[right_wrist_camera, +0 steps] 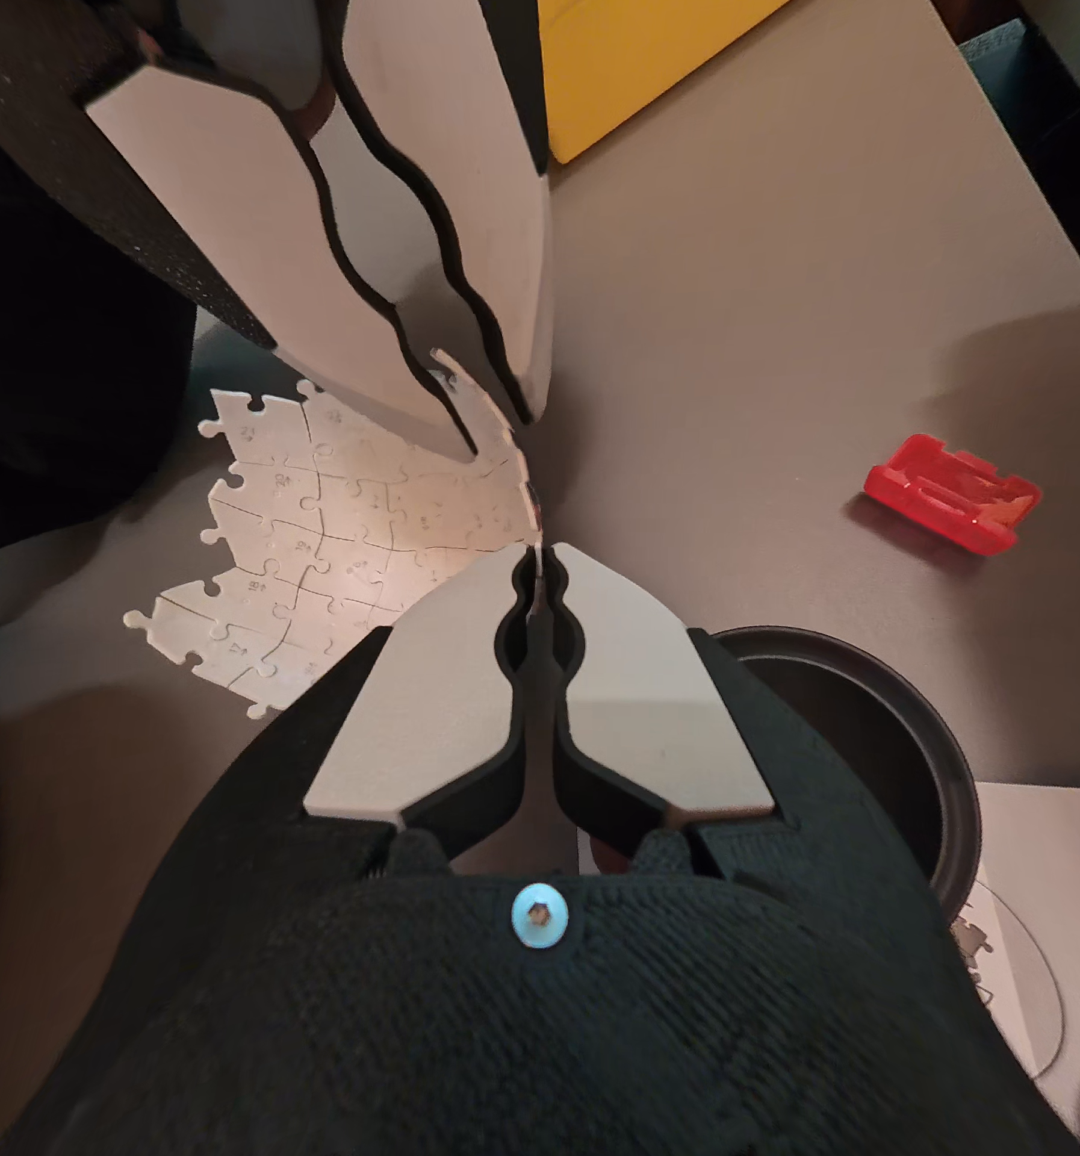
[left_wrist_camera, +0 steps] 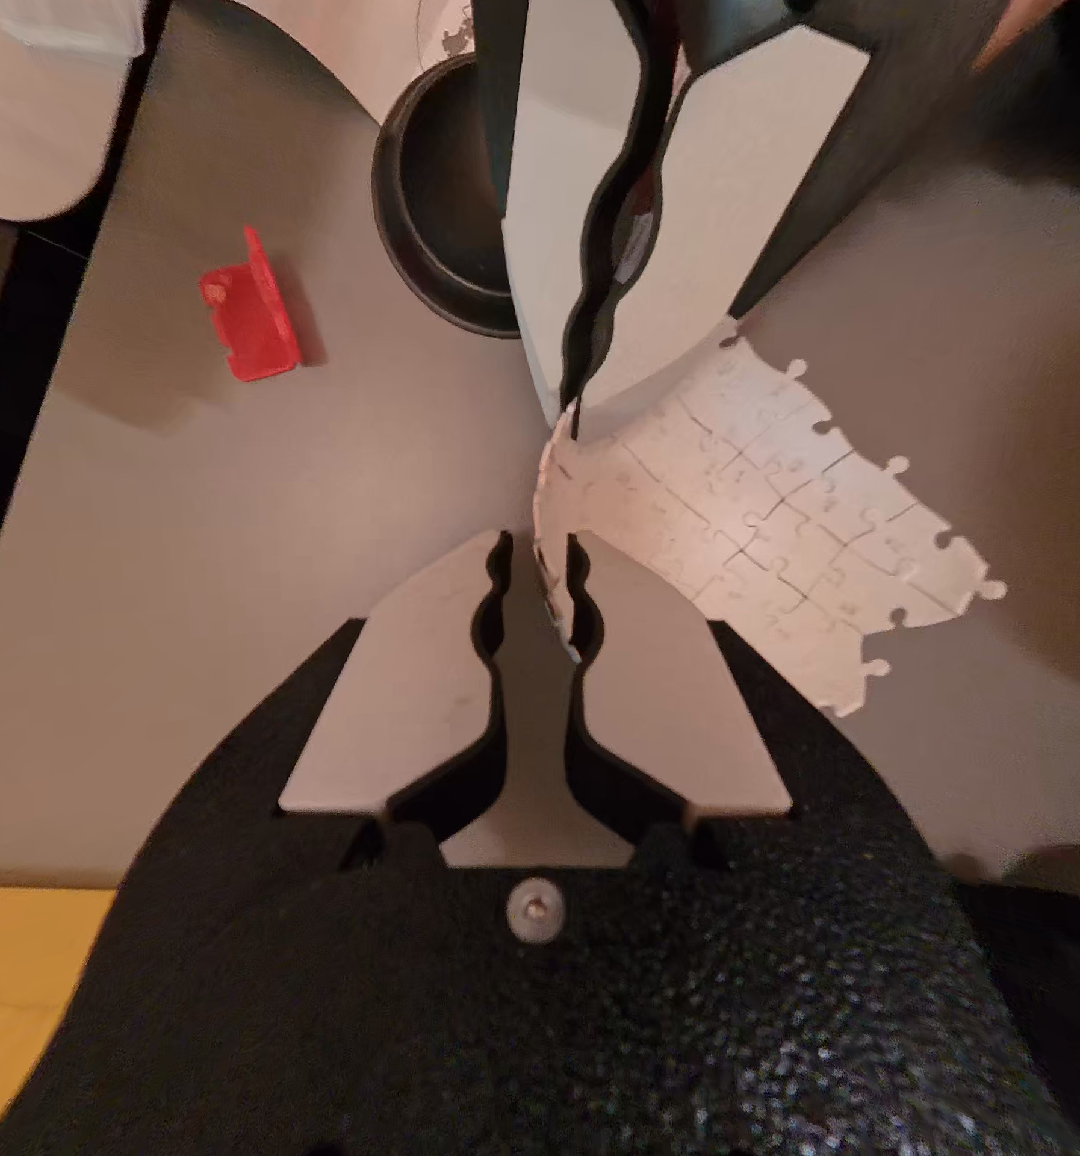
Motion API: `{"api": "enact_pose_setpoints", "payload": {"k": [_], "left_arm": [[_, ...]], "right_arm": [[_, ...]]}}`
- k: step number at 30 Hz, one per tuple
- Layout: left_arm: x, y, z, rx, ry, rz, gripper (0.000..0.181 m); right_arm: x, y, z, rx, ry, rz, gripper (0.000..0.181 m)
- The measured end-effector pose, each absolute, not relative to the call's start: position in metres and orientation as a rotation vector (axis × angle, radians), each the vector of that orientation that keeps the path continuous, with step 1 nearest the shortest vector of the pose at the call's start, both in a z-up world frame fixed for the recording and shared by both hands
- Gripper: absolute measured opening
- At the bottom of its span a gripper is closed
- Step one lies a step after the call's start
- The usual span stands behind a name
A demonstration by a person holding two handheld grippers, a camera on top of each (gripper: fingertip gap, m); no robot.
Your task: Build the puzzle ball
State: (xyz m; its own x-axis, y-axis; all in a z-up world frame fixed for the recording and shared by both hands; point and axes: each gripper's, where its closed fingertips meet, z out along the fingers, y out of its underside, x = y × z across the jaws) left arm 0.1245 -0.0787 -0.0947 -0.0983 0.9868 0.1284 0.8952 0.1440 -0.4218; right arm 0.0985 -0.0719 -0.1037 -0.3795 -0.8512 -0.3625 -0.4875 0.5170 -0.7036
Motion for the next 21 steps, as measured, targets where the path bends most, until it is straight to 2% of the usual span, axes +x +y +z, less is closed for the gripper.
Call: {"api": "enact_pose_setpoints", "payload": {"k": [12,21], "left_arm": [[0.1208,-0.0808,-0.1018,-1.826,-2.034,0.369,0.005],[0.1220,-0.0834,-0.1033,-1.805,-2.055,0.366,0.003]], "right_arm": [[0.0992,-0.0749,-0.1038,-1.090,2.078,-0.704,0.003],[0.1005,-0.0757,-0.1057,-1.092,2.120,-0.717,0.003]]}}
